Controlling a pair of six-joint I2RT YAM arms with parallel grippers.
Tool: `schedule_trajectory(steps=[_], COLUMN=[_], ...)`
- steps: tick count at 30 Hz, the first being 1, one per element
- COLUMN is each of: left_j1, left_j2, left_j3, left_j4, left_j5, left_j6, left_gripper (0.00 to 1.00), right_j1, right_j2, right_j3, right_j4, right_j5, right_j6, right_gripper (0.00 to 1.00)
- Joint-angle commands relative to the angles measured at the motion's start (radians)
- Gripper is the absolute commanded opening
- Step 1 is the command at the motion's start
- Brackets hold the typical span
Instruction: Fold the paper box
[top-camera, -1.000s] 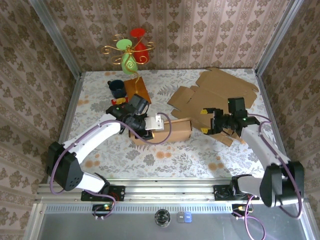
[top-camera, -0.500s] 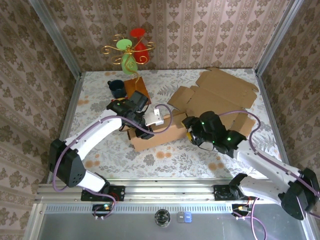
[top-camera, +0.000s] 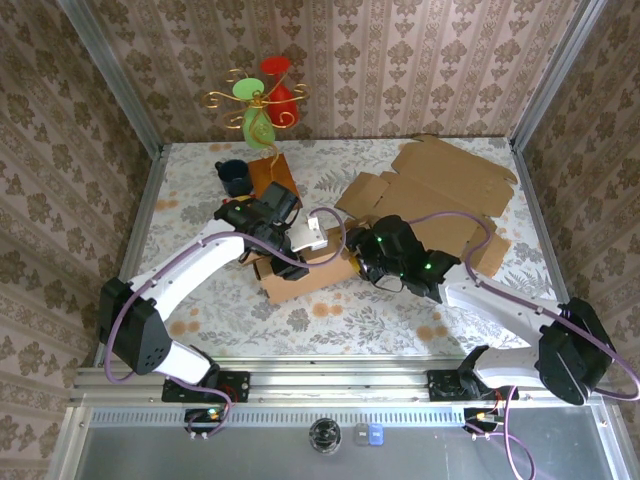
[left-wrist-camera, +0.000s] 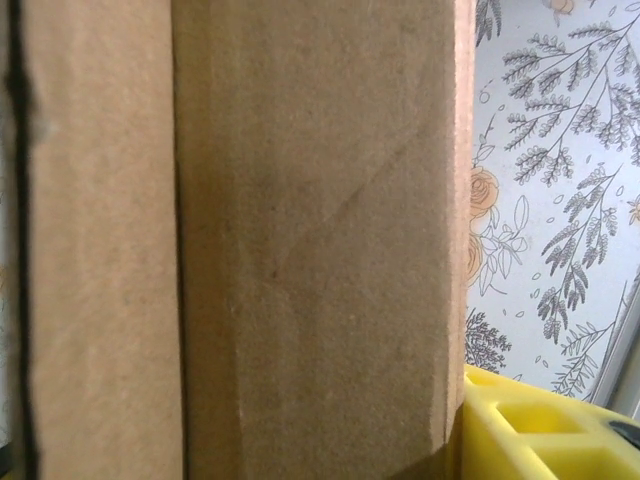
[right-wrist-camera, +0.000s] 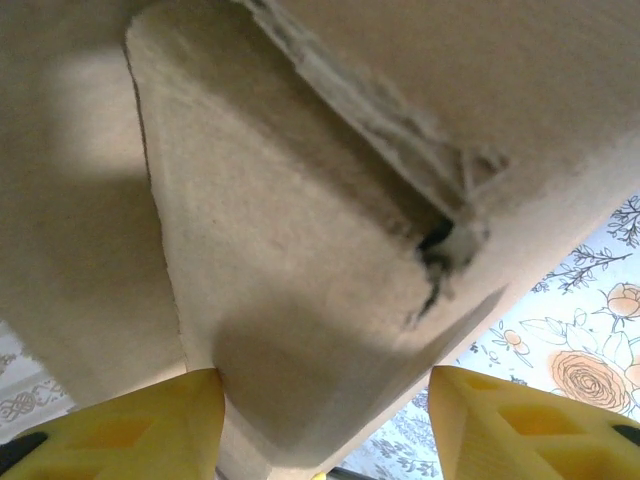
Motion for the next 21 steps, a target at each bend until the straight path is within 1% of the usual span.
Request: schedule_trajectory(steps=[1,2,4,5,8,13,19,21], left_j1=[-0.006,-0.009,-0.014,-0.019,-0.026,-0.028,-0.029,-0.027], left_j2=[0.024,0.027,0.029,0.029,0.027,0.009,-0.008,-0.008], left_j3=[0.025,0.029,0.035,0.035,0.034,0.024,0.008,0.01], left_j4=[-0.039,-0.043,-0.044,-0.045,-0.038,-0.022,-0.007,-0.011], left_j5=[-0.028,-0.028,-0.031,-0.031,-0.037,-0.041,-0.043,-0.042], left_j6=[-0.022,-0.022,-0.023,-0.022,-0.025,-0.025,-0.011,-0.005], left_gripper=[0.56,0.57,0.58,0.58,0.57,0.52,0.54,0.55], right_j1=[0.009,0.009,0.008,0.009,0.009,0.009,0.005,0.0], right_j2=[0.028,0.036,0.063,0.075,0.086,0.074,0.095,0.097], right_j3=[-0.002,0.003,0.039,0.047,0.042,0.061,0.133,0.14], right_j4=[-0.071,-0.115,-0.271,-0.311,-0.333,-0.341,-0.382,-0.381], right_j5=[0.004,0.002,-0.003,-0.013,-0.032,-0.005,-0.032,-0.051], right_j6=[0.034,0.034,0.037,0.035,0.044,0.026,-0.058,-0.08], right_gripper=[0.52,0.5,0.49,0.49,0.49,0.48,0.47,0.51])
